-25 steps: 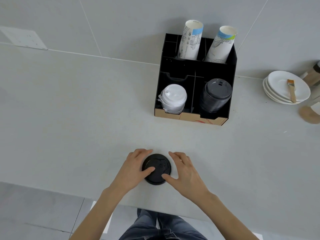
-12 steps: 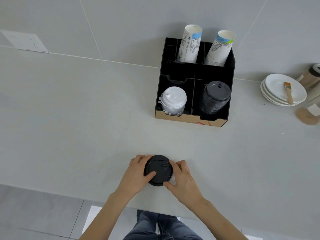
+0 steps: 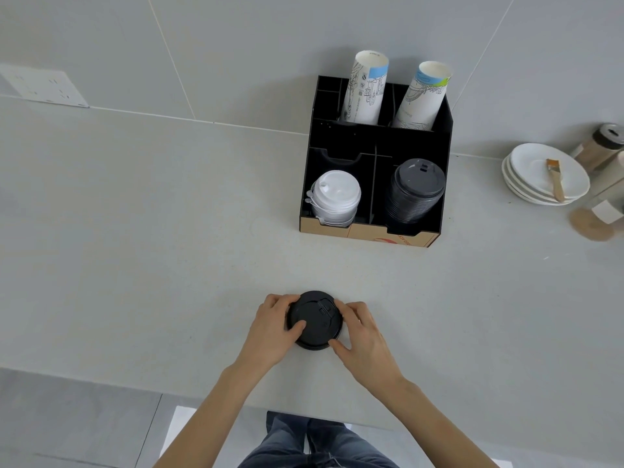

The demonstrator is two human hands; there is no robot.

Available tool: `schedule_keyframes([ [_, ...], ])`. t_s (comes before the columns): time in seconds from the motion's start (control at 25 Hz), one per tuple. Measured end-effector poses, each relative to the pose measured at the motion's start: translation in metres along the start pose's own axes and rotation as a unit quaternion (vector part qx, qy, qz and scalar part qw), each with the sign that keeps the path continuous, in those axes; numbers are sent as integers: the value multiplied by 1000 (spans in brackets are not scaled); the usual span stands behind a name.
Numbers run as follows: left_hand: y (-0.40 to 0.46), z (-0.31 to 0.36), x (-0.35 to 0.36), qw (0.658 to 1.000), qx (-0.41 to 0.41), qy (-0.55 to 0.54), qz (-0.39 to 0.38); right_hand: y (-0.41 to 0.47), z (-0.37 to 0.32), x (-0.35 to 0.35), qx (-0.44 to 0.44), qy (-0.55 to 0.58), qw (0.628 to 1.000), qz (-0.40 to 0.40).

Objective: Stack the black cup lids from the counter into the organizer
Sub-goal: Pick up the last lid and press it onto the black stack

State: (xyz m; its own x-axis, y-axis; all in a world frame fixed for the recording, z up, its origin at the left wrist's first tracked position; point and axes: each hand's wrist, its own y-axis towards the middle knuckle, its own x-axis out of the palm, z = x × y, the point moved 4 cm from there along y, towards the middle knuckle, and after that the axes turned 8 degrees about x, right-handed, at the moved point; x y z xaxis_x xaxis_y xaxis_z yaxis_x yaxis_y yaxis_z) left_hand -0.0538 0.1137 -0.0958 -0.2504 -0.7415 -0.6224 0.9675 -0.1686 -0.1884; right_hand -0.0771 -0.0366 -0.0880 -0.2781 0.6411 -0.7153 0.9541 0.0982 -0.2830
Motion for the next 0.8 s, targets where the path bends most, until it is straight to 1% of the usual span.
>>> schedule_keyframes([
  [0.24,9,11,3,999,0,-28,22,5,3,-7,12,18,998,55],
  [0.48,19,20,11,998,-5,-50,27,15,3,-17,6,3,997,79],
  [0.64,28,34,11,998,8,-58,38,22,3,-30,12,6,995,95],
  [0.8,42,52,5,996,35,-71,50,31,3,-52,-5,11,994,110],
])
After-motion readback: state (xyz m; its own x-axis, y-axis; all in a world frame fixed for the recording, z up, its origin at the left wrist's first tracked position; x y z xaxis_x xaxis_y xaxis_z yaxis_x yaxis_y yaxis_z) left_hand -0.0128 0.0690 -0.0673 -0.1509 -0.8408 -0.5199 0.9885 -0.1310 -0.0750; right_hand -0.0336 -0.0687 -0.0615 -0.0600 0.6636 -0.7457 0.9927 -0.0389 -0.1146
